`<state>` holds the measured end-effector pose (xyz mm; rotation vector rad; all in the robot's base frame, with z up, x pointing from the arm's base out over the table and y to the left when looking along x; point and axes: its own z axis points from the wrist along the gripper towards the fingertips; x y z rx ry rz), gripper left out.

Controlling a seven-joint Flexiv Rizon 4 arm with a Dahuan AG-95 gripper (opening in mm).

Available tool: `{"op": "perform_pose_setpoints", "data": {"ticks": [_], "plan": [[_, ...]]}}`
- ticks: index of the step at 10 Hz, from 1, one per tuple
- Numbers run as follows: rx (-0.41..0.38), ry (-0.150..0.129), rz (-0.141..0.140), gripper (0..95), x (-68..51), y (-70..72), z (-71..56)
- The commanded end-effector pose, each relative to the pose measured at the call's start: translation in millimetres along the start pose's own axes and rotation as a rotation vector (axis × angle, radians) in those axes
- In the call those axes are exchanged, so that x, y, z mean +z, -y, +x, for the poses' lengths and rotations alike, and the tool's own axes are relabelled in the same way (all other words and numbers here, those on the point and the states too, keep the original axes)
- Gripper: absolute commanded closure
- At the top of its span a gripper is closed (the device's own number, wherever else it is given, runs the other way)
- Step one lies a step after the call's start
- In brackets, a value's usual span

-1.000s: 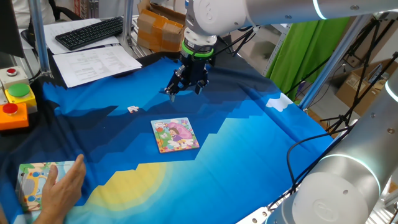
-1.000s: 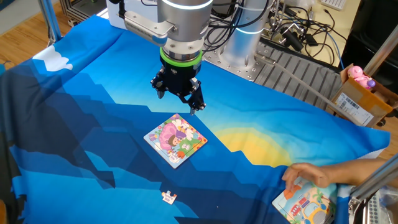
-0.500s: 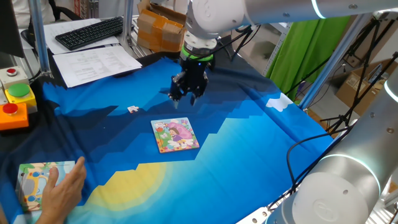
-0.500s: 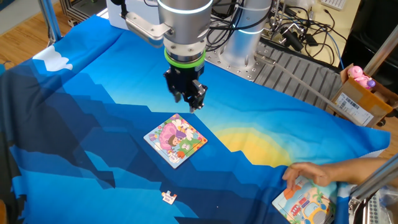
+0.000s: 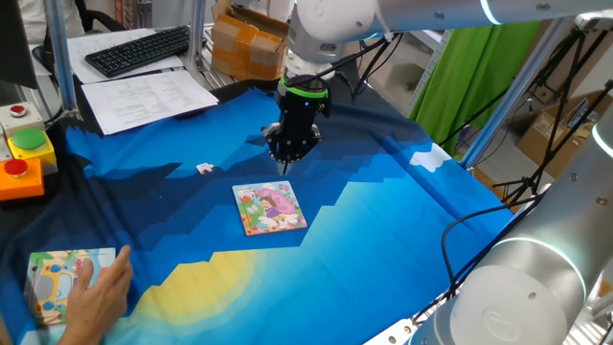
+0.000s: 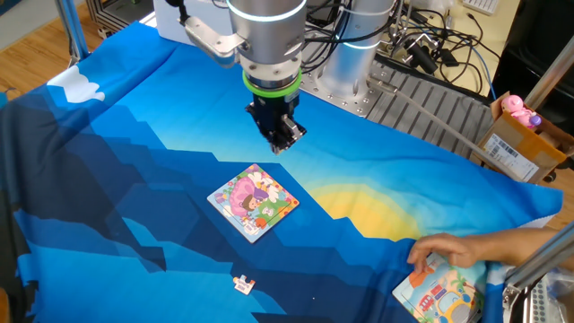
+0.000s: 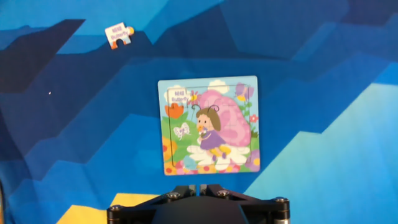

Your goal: Assemble one piece of a puzzle

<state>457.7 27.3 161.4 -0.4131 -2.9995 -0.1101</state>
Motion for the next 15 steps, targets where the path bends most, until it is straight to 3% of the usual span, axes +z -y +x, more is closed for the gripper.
{"op": "perform_pose_setpoints", "data": {"ticks": [1,7,13,15], "plan": [[0.007,-0.003,0.001,95.0,-2.5,-4.2,8.6],[0.03,-0.009,0.006,95.0,-7.1,-13.9,36.5],[0.095,-0.024,0.017,95.0,3.6,-9.5,60.7],[0.105,-0.045,0.02,95.0,6.1,-8.7,64.8]]}}
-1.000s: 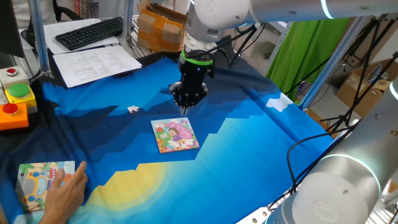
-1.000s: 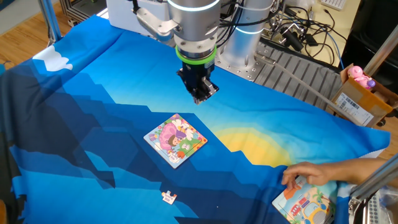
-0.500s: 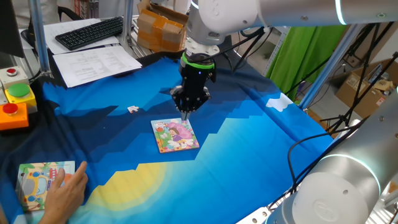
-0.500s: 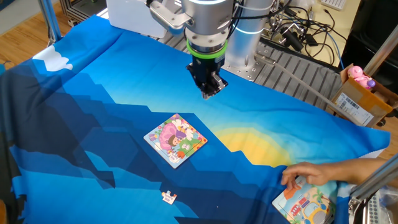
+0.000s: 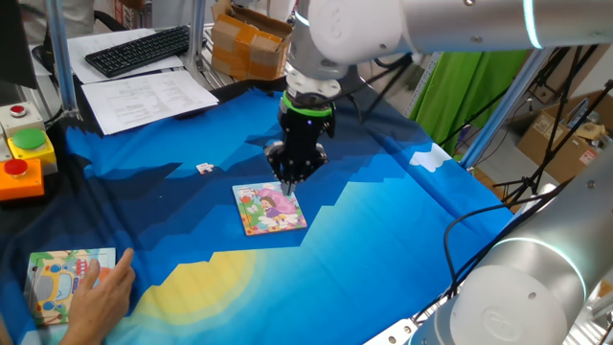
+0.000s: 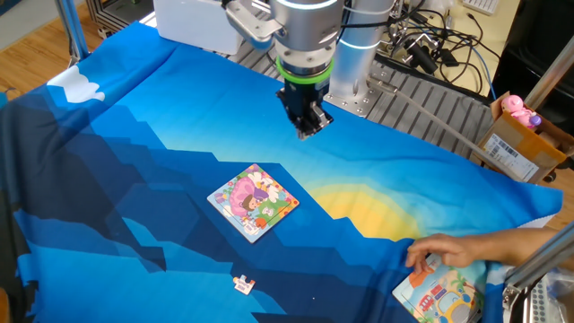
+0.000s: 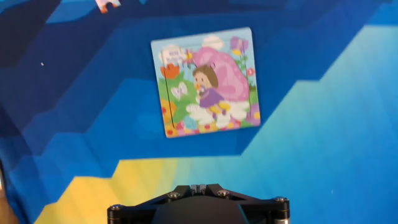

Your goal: Assemble one piece of a puzzle

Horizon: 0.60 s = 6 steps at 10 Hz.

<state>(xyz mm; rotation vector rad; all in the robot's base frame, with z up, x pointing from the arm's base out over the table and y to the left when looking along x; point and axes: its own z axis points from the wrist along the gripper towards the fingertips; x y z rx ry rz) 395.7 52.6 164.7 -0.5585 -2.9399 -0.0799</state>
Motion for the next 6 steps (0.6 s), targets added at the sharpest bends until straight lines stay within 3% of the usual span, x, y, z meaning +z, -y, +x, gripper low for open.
{"op": "perform_pose_setpoints", "data": {"ticks": [1,6], "plan": [[0.004,-0.019,0.005,95.0,1.0,-1.3,-1.4],[0.009,-0.025,0.01,95.0,2.9,0.0,2.1]]}}
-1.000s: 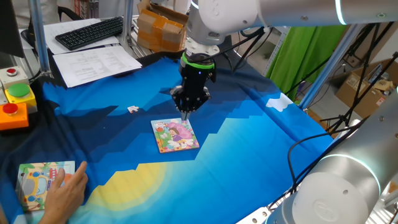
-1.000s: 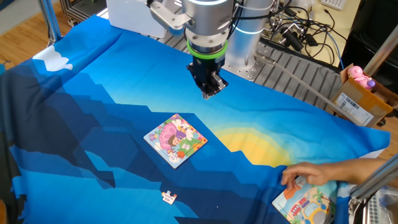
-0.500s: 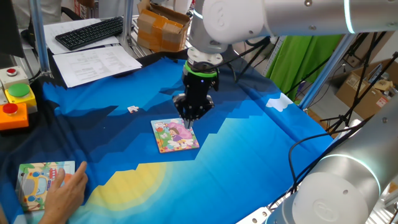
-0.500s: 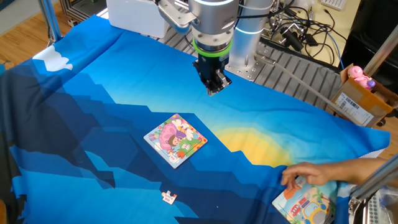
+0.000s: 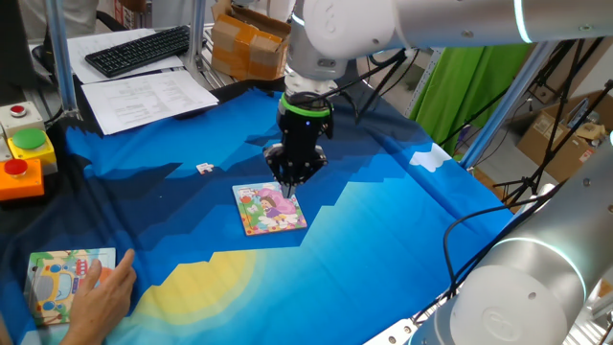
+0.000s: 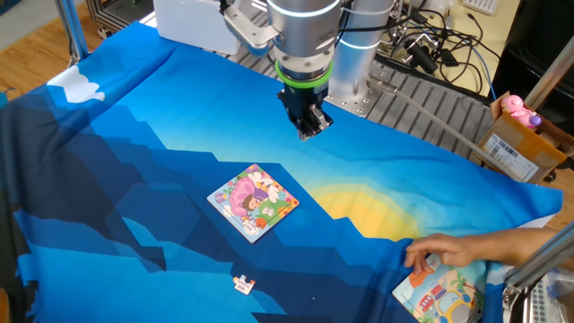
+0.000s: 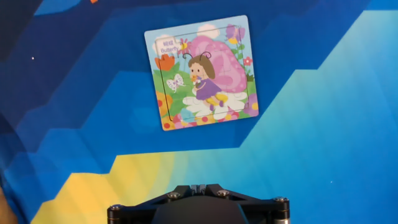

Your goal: Assemble one piece of a puzzle

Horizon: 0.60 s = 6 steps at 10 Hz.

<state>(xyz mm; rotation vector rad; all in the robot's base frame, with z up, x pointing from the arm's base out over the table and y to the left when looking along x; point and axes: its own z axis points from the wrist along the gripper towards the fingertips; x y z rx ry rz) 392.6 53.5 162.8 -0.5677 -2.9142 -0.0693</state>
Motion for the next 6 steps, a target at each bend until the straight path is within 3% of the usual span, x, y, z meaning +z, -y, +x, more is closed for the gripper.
{"op": "perform_pose_setpoints", "data": {"ticks": [1,4,6], "plan": [[-0.002,-0.002,0.0,95.0,2.2,0.7,2.1],[-0.011,-0.004,0.0,95.0,2.7,1.1,2.9],[-0.028,0.013,0.014,95.0,1.7,-0.9,-0.9]]}}
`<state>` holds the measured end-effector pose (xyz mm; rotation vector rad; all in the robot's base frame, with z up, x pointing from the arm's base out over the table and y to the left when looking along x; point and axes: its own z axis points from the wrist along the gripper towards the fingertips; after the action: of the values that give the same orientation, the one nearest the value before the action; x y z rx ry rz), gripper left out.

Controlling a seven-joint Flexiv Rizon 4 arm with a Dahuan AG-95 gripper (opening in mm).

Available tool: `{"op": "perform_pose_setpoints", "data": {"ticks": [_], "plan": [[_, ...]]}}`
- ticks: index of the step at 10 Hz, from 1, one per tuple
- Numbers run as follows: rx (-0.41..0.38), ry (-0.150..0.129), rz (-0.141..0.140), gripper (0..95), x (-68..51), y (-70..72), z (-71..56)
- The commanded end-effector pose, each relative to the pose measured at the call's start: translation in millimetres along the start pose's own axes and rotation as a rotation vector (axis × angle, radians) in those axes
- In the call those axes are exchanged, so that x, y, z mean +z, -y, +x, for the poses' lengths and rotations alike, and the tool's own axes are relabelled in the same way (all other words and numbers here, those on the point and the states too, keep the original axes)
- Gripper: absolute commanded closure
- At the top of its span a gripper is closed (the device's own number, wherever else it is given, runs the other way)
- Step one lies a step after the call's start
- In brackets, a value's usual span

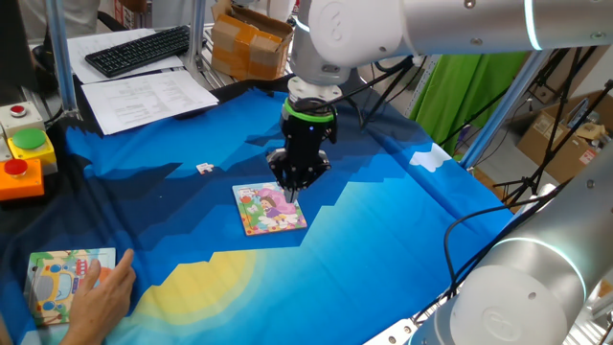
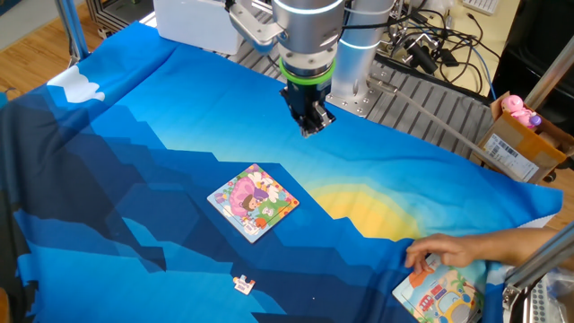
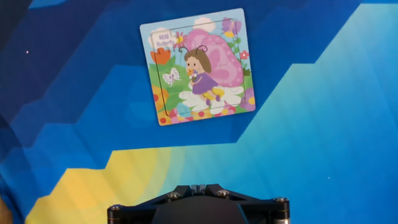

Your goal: Assemble one piece of a puzzle

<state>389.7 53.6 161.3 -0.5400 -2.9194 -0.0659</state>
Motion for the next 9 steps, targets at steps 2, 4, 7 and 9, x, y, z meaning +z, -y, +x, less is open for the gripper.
{"op": "perform_pose_setpoints", "data": {"ticks": [2,4,7,9], "plan": [[-0.016,0.022,0.022,95.0,-2.5,-16.3,-34.3],[-0.012,0.084,0.071,95.0,3.1,-28.0,-62.6],[-0.017,0.154,0.085,95.0,16.1,-34.6,-104.1],[-0.047,0.149,0.063,95.0,24.0,-27.6,-128.8]]}}
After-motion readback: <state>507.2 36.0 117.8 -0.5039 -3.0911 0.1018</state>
